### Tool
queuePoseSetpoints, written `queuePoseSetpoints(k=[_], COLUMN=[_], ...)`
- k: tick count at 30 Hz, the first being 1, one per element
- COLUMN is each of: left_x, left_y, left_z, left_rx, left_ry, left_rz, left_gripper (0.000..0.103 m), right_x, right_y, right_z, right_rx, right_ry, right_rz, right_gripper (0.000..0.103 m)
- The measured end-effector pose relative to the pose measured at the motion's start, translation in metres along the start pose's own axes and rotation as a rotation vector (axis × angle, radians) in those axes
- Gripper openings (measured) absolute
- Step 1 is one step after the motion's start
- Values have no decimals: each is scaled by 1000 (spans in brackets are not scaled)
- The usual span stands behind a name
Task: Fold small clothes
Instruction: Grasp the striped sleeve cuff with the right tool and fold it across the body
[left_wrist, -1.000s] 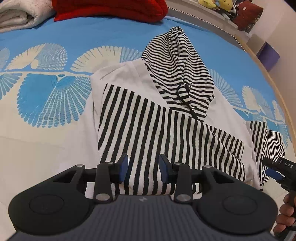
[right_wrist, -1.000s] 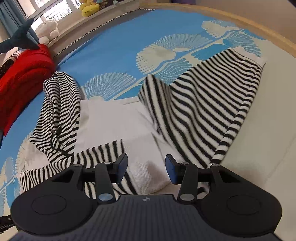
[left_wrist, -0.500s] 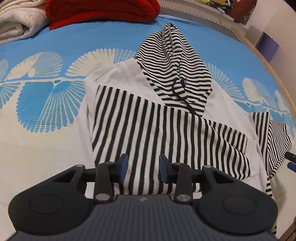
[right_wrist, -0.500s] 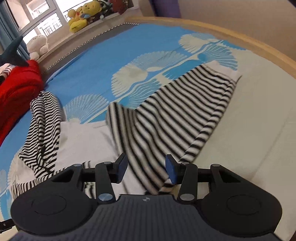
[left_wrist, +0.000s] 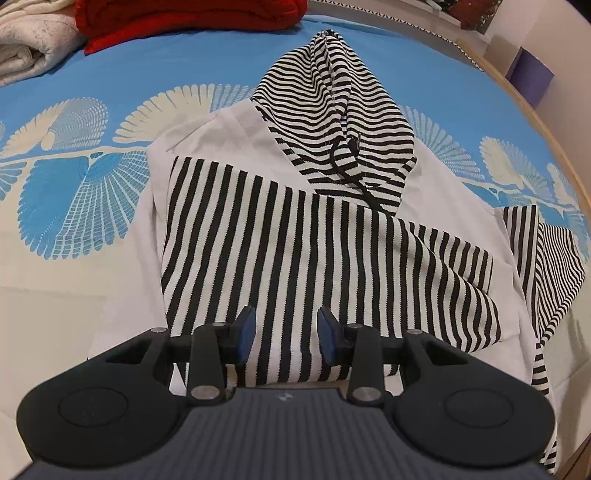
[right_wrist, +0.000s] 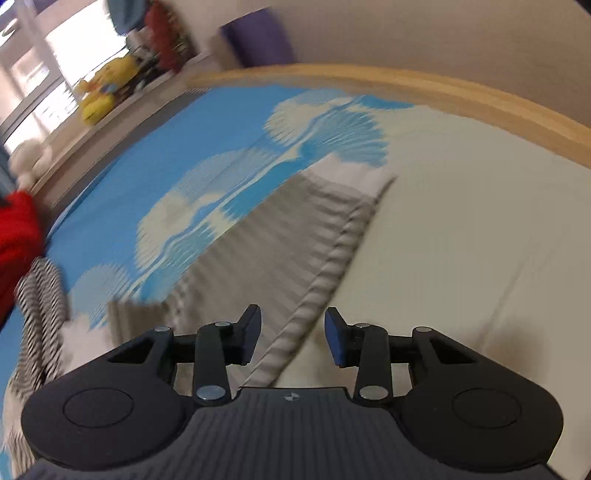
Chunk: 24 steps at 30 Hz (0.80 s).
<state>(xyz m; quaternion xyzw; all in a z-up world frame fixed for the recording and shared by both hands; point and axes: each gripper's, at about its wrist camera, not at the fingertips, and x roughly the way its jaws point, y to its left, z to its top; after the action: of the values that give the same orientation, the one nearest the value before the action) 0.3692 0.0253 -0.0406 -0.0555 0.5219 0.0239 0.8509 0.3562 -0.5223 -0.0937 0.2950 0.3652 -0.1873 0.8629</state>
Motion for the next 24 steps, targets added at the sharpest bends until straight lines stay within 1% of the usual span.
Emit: queuePoseSetpoints(k=[4, 7, 9, 11, 14, 15, 16, 17, 19, 20, 21, 22, 23, 24], left_x=[1, 3, 4, 5, 5, 5, 4, 4, 2, 1, 0, -2, -3, -5], left_y=[0, 1, 1, 2, 4, 6, 8, 10, 15, 18, 22, 24, 26, 28], left_z=[1, 0, 0, 0, 1, 2, 2, 4, 5, 6, 7, 8, 8, 8], left_rx=[-3, -8, -9, -11, -18, -21, -25, -30, -44, -50, -57, -62, -67, -72], left_ry=[-3, 5, 10, 12, 13, 13, 11, 8, 6, 6, 4, 3, 1, 1], left_rz=[2, 5, 4, 3, -2, -3, -4, -4, -3, -4, -6, -8, -11, -15], left_gripper=[40, 41, 41, 41, 41, 41, 41, 41, 41, 41, 41, 41, 41, 41], right_x=[32, 58, 72, 78, 86, 88, 90, 93, 92, 89, 85, 70, 70, 56], right_y=[-29, -43, -47, -45, -38, -36, -34, -36, -35, -31, -22, -2, -2, 7], right_z=[15, 20, 20, 19, 23, 24, 25, 25, 25, 26, 27, 30, 30, 32], right_rx=[105, 186, 229, 242, 210, 198, 186, 196, 199, 174, 125, 33, 33, 25], right_ry=[13, 34, 32, -9, -38, -47, -57, -50, -48, -48, -53, -75, -75, -86], right_rz=[19, 34, 30, 36, 30, 26, 16, -8, -22, -57, -103, -182, -182, -184], right_gripper=[44, 44, 44, 44, 43, 40, 19, 6, 6, 5, 5, 5, 5, 5])
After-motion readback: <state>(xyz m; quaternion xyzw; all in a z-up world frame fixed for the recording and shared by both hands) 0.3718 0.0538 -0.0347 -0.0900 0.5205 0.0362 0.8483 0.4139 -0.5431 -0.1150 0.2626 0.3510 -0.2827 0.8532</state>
